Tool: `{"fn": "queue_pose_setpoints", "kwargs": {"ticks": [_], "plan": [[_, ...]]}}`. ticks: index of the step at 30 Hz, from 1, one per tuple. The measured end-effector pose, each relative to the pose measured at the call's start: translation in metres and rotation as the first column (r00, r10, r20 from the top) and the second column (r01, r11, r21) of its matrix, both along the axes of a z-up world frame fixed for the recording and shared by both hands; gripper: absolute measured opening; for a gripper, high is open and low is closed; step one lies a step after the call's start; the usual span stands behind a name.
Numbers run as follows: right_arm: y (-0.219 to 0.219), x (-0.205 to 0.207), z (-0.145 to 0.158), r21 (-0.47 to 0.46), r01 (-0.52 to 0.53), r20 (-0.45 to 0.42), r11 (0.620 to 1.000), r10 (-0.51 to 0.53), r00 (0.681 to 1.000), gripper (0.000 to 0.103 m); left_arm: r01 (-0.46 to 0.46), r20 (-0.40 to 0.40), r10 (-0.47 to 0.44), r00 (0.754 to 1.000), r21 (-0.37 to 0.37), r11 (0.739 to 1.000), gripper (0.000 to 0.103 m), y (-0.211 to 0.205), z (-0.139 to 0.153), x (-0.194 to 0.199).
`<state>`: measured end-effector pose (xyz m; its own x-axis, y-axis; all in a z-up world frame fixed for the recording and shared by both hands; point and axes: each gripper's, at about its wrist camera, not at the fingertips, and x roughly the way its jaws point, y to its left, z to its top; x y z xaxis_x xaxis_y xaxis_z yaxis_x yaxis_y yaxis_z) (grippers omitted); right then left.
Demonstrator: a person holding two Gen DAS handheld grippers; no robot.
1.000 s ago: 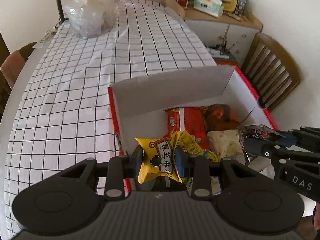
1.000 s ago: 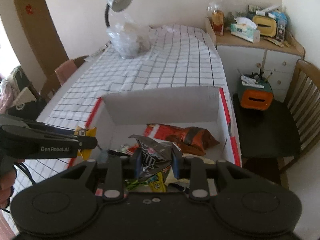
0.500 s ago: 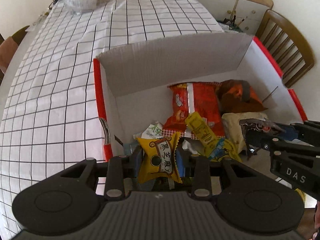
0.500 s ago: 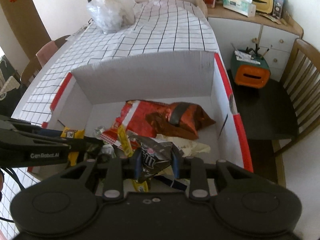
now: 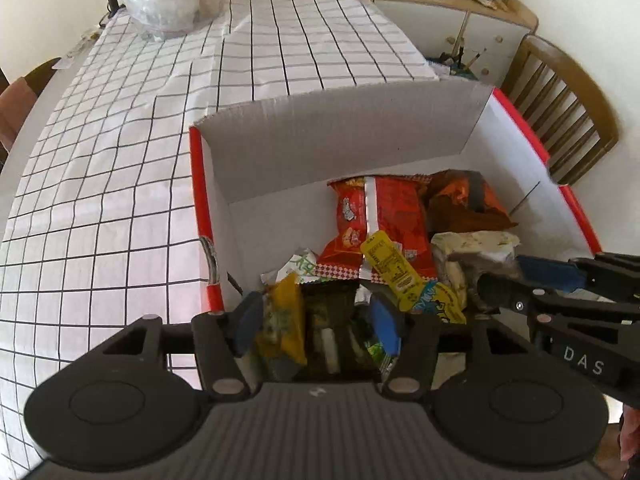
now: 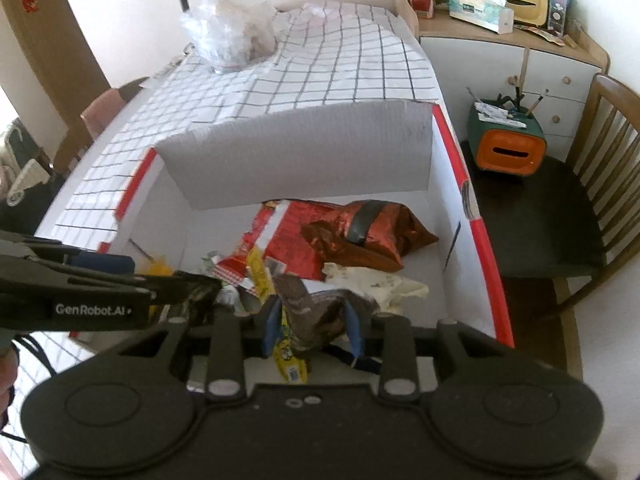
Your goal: Organize snacks
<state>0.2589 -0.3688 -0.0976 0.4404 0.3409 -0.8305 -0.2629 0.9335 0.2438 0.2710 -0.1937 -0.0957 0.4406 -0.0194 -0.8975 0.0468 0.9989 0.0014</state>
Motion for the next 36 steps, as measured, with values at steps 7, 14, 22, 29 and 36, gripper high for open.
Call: {"fn": "queue_pose_setpoints", "kwargs": {"ticks": [7,14,22,29,36], "plan": [[-0.009,-0.018,0.027,0.053,-0.004,0.058,0.999,0.001,0.998,0.047,-0.032,0.084,0.034,0.996,-0.02,0.999,0.062,0.008,0.025,-0.023],[-0.018,-0.045,0.06,0.095,-0.001,0.152,0.995,-0.013,0.988,0.084,-0.016,0.18,0.022,0.983,-0.033,0.999,0.069,0.01,0.059,-0.054],[-0.018,-0.071,0.089,0.134,0.016,0.23,0.991,-0.047,0.972,0.099,-0.009,0.262,0.024,0.965,-0.058,0.998,0.077,0.018,0.083,-0.086],[-0.012,-0.092,0.107,0.133,0.042,0.281,0.99,-0.079,0.956,0.103,0.019,0.317,0.013,0.948,-0.098,0.995,0.086,0.031,0.094,-0.107],[-0.007,-0.109,0.117,0.151,0.067,0.304,0.986,-0.111,0.946,0.103,0.047,0.341,0.001,0.94,-0.132,0.99,0.099,0.043,0.101,-0.12]]}}
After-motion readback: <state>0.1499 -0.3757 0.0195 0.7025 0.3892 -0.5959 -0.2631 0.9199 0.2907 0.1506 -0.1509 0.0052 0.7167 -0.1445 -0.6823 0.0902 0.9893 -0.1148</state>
